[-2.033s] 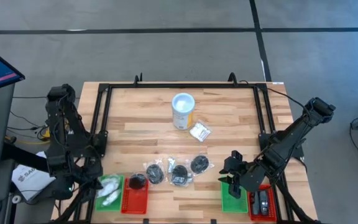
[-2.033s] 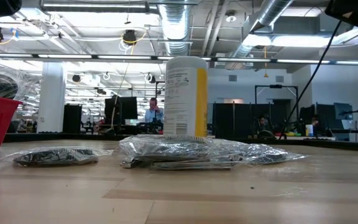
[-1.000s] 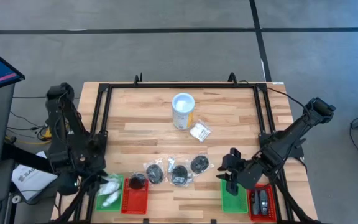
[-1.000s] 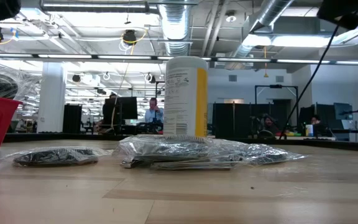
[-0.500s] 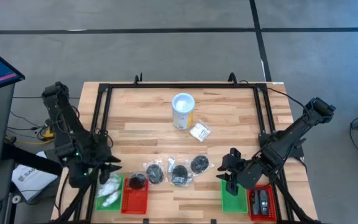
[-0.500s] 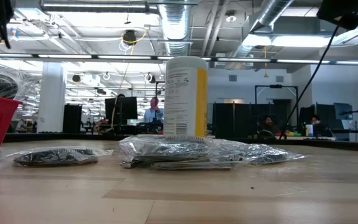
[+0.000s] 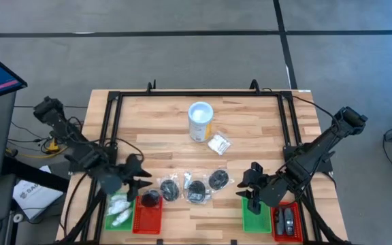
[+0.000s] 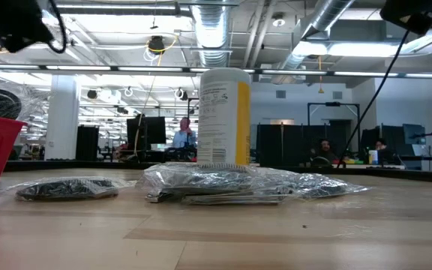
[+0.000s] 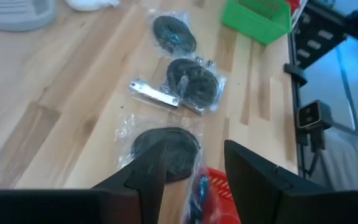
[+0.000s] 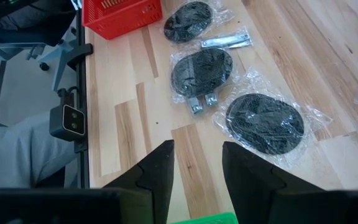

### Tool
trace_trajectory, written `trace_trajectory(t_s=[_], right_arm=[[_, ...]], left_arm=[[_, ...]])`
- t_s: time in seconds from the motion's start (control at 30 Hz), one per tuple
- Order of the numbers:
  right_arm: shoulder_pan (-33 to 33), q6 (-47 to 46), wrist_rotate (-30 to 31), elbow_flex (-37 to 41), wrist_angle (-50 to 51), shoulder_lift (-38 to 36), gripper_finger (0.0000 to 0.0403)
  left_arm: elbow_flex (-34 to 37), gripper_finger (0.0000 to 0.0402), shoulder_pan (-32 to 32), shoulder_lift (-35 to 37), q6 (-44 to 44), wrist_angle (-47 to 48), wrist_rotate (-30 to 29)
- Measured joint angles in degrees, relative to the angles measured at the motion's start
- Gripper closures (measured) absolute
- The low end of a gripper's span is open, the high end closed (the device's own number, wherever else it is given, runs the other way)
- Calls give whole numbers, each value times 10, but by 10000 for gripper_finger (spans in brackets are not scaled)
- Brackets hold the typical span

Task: Pick & Place Travel size toiletries
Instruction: Put the hairbrush into the left red bin

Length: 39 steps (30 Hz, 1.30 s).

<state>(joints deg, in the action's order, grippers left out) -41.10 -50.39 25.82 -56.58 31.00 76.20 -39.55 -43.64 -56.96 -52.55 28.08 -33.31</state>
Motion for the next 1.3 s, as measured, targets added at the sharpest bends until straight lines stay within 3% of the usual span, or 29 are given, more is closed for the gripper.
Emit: trace_trajectory(t_s=[0.4,0.7,0.97,1.3], right_arm=[[0,0,0,0,0,0,275],[0,0,0,0,0,0,275],[0,0,0,0,0,0,275],[0,0,0,0,0,0,275]], left_arm=[[0,248,159,-149,168,-202,189],[0,248,229,-289,223,-342,288],[0,248,257,-355,236,-437,308],[0,248,257,-387,241,-465,308]])
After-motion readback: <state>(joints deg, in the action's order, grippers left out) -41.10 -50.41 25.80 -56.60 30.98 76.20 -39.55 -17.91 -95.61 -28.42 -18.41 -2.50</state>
